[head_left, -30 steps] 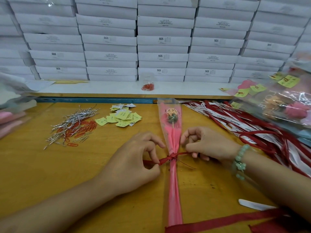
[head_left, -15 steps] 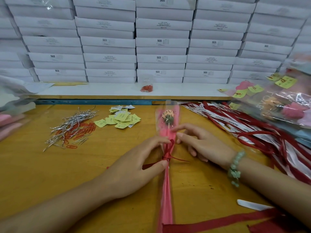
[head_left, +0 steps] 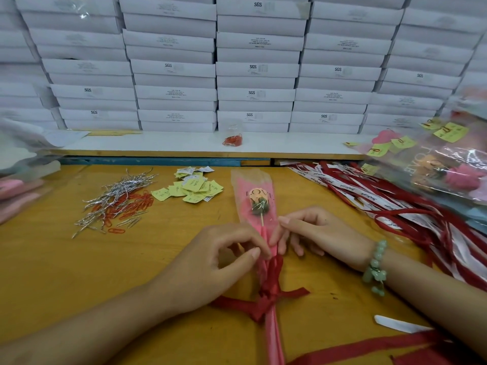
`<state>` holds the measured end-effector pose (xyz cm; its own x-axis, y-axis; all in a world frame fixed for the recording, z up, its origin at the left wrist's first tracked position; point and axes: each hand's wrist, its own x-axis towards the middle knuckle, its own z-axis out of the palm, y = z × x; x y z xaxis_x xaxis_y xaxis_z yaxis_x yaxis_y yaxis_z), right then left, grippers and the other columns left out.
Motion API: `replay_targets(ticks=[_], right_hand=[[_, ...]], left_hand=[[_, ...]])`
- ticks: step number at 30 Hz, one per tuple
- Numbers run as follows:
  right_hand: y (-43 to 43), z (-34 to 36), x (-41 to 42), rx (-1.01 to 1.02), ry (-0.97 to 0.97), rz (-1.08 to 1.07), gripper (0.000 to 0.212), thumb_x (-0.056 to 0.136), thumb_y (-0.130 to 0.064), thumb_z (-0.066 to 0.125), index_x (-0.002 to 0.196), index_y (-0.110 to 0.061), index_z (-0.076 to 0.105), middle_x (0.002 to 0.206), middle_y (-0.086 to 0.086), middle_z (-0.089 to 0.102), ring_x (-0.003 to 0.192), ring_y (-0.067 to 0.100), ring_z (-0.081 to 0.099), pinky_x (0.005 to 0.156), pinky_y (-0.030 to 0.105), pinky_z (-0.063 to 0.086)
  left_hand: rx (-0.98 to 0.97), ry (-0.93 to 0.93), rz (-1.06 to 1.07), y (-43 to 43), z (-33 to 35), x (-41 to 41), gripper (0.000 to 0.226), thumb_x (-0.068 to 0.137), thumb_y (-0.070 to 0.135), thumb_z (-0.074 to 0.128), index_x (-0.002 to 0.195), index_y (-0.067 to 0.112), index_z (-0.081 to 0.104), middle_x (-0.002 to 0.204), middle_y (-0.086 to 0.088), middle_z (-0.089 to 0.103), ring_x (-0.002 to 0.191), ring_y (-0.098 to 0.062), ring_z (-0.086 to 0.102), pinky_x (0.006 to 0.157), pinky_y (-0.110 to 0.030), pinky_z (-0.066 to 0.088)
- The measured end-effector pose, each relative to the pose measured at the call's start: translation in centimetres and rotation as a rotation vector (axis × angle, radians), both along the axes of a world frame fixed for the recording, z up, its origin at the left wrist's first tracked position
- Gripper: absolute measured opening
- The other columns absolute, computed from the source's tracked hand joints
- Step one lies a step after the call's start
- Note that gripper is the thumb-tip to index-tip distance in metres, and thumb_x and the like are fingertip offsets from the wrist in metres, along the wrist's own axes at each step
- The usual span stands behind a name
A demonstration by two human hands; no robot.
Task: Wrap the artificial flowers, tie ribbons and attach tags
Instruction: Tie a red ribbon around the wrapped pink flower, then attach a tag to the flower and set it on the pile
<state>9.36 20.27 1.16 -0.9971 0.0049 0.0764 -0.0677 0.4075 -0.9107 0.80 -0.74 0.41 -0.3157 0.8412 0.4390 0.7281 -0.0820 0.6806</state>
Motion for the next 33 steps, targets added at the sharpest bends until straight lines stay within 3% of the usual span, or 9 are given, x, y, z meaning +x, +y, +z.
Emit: replay_targets(ticks=[4,7,9,12,17,21,24,28,33], right_hand=[[0.2,0.0,0.0,-0.067,0.022,-0.002,0.040,0.094,-0.039,0.047,0.087,-0.009,0.073,0.069,0.008,0.065,0.050,0.010,0.044,0.038,0.018,0.025],[0.3,-0.1,-0.1,-0.071,0.024,-0.011,0.040,0.090,-0.038,0.047,0.089,-0.006,0.071,0.068,0.009,0.062,0.048,0.009,0.042,0.038,0.018,0.025],[0.3,-0.1,-0.1,-0.061,0.023,-0.011,0.041,0.089,-0.039,0.048,0.090,-0.005,0.071,0.068,0.009,0.062,0.049,0.009,0.042,0.038,0.017,0.025],[0.4,-0.2,-0.1,-0.050,0.021,-0.014,0.040,0.089,-0.038,0.048,0.090,-0.005,0.071,0.068,0.009,0.062,0.049,0.010,0.043,0.039,0.018,0.025],[0.5,-0.3,-0.1,-0.035,0.021,-0.013,0.039,0.089,-0.038,0.049,0.090,-0.006,0.071,0.069,0.008,0.063,0.050,0.008,0.044,0.039,0.017,0.025],[0.4,-0.3,-0.1,-0.030,0.020,-0.012,0.039,0.090,-0.037,0.049,0.091,-0.005,0.070,0.069,0.006,0.063,0.050,0.008,0.043,0.039,0.015,0.026],[0.4,-0.3,-0.1,-0.027,0.017,-0.016,0.037,0.093,-0.033,0.049,0.091,-0.002,0.069,0.069,0.006,0.063,0.049,0.008,0.043,0.039,0.015,0.026],[0.4,-0.3,-0.1,-0.017,0.021,-0.028,0.032,0.099,-0.023,0.046,0.091,-0.002,0.069,0.069,0.007,0.063,0.049,0.008,0.043,0.039,0.015,0.026],[0.3,-0.2,0.0,-0.018,0.021,-0.039,0.032,0.099,-0.022,0.046,0.091,-0.003,0.069,0.070,0.008,0.063,0.049,0.008,0.043,0.039,0.016,0.024]], left_hand=[[0.060,0.129,0.046,0.1,0.3,-0.4,0.025,0.093,0.029,0.047,0.099,0.020,0.070,0.094,0.008,0.065,0.089,-0.019,0.062,0.073,-0.030,0.049],[0.100,0.244,0.270,0.0,0.5,-2.9,0.022,0.093,0.027,0.047,0.098,0.023,0.068,0.099,0.016,0.063,0.096,-0.010,0.059,0.074,-0.022,0.048],[0.029,0.398,0.434,-0.8,0.5,-5.4,0.017,0.094,0.015,0.052,0.100,0.021,0.067,0.106,0.011,0.061,0.102,-0.006,0.054,0.081,-0.027,0.049],[-0.200,0.606,0.571,-2.1,-0.2,-8.9,0.017,0.091,0.011,0.059,0.105,0.016,0.067,0.122,-0.001,0.058,0.116,-0.020,0.051,0.086,-0.038,0.049],[-0.353,0.583,0.584,-2.2,-1.0,-10.0,0.028,0.096,0.036,0.048,0.117,0.026,0.063,0.136,0.004,0.051,0.125,-0.014,0.042,0.094,-0.032,0.043],[-0.482,0.591,0.572,-1.7,-1.4,-10.4,0.045,0.098,0.046,0.039,0.138,0.028,0.048,0.146,0.008,0.042,0.135,-0.009,0.032,0.109,-0.030,0.032],[-0.509,0.581,0.584,-1.6,-1.5,-10.7,0.050,0.098,0.048,0.037,0.143,0.026,0.043,0.146,0.010,0.041,0.135,-0.006,0.031,0.111,-0.029,0.031],[-0.408,0.640,0.649,-1.8,-1.5,-10.6,0.045,0.097,0.040,0.043,0.135,0.018,0.054,0.135,0.008,0.051,0.123,-0.010,0.039,0.100,-0.028,0.039],[-0.212,0.593,0.616,-1.9,-1.0,-9.4,0.023,0.090,0.028,0.061,0.107,0.017,0.072,0.107,0.011,0.062,0.085,-0.006,0.056,0.064,-0.024,0.051]])
